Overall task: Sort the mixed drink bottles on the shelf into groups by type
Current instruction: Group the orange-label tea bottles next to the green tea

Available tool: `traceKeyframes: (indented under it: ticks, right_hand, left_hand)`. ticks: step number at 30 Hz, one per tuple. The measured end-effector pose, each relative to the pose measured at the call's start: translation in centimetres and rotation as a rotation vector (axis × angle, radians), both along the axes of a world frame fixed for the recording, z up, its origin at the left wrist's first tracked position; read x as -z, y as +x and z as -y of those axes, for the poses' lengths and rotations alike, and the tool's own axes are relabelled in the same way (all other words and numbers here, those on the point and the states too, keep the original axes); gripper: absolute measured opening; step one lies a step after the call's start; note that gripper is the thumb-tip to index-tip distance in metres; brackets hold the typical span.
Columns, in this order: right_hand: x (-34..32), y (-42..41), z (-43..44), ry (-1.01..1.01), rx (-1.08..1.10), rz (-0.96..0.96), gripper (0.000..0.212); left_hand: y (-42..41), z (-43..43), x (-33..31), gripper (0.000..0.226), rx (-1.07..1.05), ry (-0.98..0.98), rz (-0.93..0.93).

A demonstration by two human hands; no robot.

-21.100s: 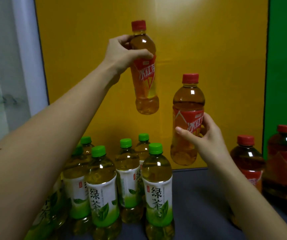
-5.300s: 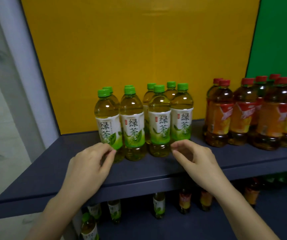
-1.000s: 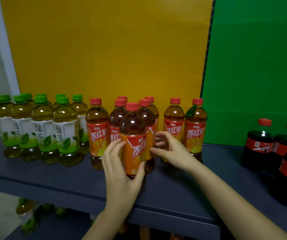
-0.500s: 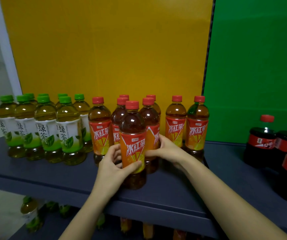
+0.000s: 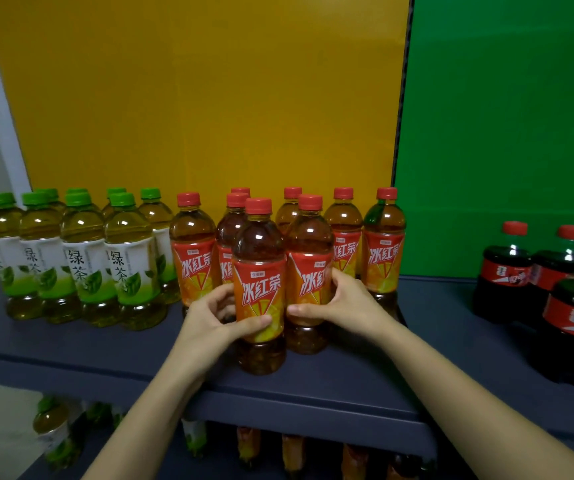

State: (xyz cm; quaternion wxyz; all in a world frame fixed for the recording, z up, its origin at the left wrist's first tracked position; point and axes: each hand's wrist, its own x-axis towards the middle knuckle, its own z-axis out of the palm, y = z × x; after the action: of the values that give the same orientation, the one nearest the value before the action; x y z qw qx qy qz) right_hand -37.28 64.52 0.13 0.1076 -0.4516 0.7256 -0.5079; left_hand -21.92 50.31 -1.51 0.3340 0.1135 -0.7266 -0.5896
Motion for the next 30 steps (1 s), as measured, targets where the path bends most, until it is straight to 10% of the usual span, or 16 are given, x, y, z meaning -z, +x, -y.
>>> traceKeyframes:
  ticks: [30]
  right_hand:
    - [1.4,-4.3,-7.0,-0.019,0.490,-0.120,0.075]
  left_hand:
    - [-10.7,-2.3,-0.1,0.053,0.417,-0.026,0.080]
